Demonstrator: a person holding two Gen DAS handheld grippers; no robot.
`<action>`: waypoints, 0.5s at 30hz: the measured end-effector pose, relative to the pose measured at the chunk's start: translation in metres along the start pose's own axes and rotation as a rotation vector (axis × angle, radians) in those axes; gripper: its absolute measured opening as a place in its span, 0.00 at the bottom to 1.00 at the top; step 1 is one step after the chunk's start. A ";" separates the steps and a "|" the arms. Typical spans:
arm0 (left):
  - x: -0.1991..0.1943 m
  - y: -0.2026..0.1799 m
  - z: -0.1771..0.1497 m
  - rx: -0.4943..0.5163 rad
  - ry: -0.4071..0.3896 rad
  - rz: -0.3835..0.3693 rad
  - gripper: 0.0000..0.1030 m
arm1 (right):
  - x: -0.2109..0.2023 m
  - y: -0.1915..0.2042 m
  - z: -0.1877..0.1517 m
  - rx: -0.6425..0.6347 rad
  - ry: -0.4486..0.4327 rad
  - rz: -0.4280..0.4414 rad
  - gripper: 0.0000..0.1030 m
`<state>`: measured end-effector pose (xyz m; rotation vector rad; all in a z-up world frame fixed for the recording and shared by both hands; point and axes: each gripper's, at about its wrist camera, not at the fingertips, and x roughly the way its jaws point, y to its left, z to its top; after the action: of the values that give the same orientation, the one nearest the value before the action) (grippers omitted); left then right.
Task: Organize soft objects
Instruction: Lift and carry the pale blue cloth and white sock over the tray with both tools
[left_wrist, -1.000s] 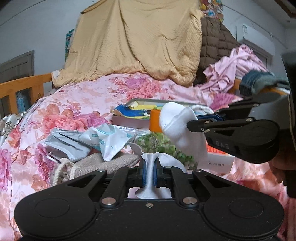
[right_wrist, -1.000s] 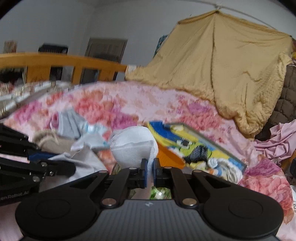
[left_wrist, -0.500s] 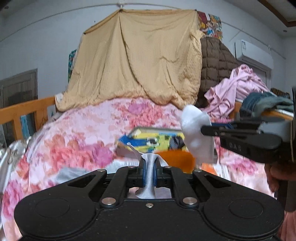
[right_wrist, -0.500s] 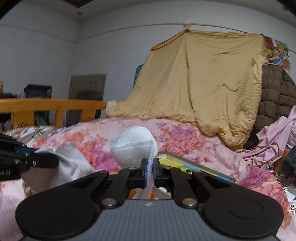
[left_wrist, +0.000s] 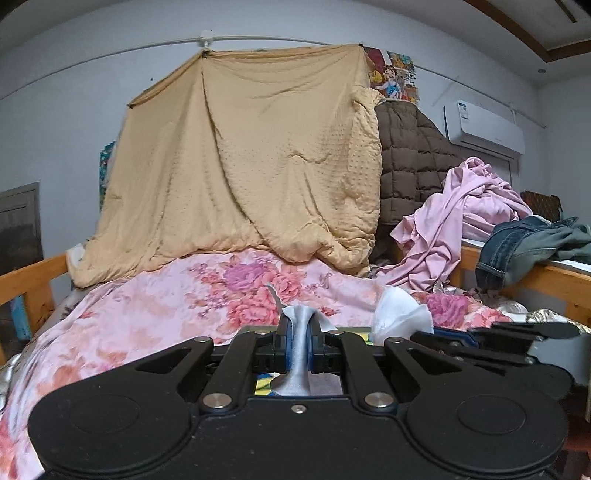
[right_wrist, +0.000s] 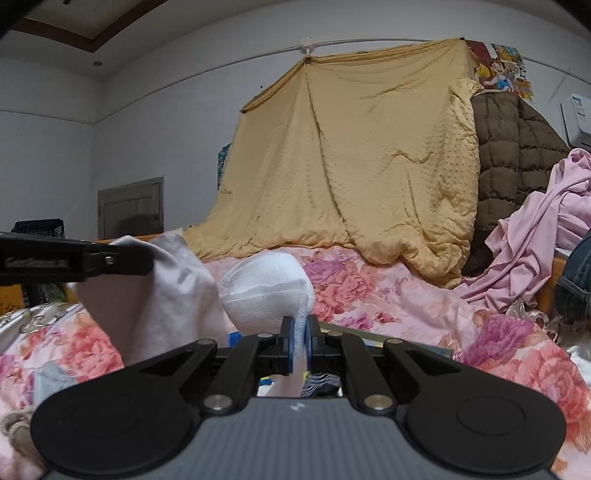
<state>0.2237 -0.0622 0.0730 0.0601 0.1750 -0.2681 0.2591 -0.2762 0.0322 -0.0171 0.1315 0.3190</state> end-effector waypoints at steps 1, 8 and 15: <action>0.010 0.000 0.002 -0.002 0.003 -0.003 0.07 | 0.006 -0.003 0.000 -0.003 -0.003 -0.008 0.06; 0.076 0.002 0.011 -0.025 0.035 -0.010 0.07 | 0.050 -0.030 -0.010 0.069 0.039 -0.034 0.06; 0.141 0.002 0.008 -0.072 0.092 -0.009 0.07 | 0.083 -0.052 -0.022 0.118 0.093 -0.042 0.06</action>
<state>0.3595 -0.0969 0.0555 0.0006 0.2762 -0.2679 0.3504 -0.3010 -0.0003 0.0824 0.2416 0.2685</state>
